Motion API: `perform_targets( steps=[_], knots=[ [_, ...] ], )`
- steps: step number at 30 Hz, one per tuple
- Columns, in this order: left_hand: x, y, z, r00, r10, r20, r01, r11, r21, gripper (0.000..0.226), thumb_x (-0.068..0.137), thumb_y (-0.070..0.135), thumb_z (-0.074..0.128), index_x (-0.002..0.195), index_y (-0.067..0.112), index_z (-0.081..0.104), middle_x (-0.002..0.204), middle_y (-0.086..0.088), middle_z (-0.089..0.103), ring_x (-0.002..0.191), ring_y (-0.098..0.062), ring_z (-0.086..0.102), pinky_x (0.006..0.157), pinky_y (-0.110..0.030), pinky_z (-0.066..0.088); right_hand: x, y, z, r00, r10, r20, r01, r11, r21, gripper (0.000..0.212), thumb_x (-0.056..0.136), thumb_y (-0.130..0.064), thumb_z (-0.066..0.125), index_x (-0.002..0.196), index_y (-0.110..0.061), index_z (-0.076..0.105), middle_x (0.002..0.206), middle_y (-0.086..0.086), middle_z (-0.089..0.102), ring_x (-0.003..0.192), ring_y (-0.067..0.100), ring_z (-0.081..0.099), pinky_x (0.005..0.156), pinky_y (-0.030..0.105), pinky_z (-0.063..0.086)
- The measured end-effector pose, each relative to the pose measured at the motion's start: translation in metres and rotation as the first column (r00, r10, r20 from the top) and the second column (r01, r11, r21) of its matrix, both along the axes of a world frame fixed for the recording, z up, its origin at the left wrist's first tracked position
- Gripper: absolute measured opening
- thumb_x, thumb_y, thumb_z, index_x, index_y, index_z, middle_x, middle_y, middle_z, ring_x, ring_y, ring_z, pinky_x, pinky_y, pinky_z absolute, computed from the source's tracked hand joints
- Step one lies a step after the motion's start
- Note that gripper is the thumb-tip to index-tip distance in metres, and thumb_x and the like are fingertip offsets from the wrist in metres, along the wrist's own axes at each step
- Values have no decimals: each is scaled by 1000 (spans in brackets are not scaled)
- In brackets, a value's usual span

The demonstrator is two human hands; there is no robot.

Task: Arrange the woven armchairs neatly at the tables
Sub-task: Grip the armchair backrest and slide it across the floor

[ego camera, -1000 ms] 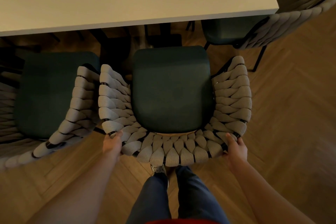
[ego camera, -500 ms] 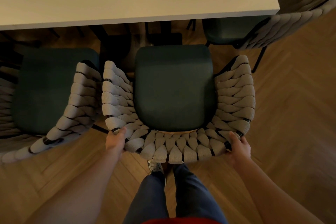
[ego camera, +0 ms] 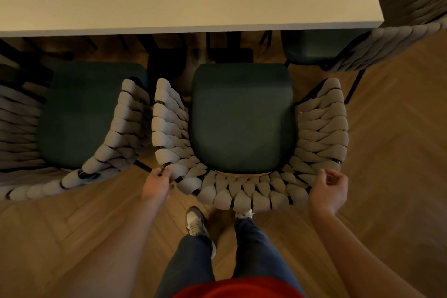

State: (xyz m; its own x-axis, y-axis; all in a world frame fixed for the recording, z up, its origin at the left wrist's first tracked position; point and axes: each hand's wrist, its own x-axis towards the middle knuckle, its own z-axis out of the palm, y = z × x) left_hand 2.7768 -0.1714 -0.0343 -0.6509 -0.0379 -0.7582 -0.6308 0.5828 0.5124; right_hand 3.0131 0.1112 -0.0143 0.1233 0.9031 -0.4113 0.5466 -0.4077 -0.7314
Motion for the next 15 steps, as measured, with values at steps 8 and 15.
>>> perform_targets(
  steps=[8, 15],
  knots=[
    [-16, -107, 14, 999, 21, -43, -20, 1000, 22, 15, 102, 30, 52, 99, 18, 62, 99, -12, 69, 92, -27, 67, 85, -46, 56, -72, -122, 21, 945, 246, -218, -262, 964, -50, 6, 98, -20, 57, 96, -26, 59, 90, 2, 65, 87, 18, 64, 71, 25, 49],
    [-55, -251, 16, 982, 189, -6, -188, 978, 92, 12, 101, 21, 55, 101, 11, 61, 91, -14, 68, 82, -27, 66, 74, -44, 55, -144, -268, 22, 872, 382, -307, -435, 892, -126, 7, 100, -21, 55, 100, -25, 60, 98, 2, 66, 90, 16, 66, 81, 34, 56]
  ],
)
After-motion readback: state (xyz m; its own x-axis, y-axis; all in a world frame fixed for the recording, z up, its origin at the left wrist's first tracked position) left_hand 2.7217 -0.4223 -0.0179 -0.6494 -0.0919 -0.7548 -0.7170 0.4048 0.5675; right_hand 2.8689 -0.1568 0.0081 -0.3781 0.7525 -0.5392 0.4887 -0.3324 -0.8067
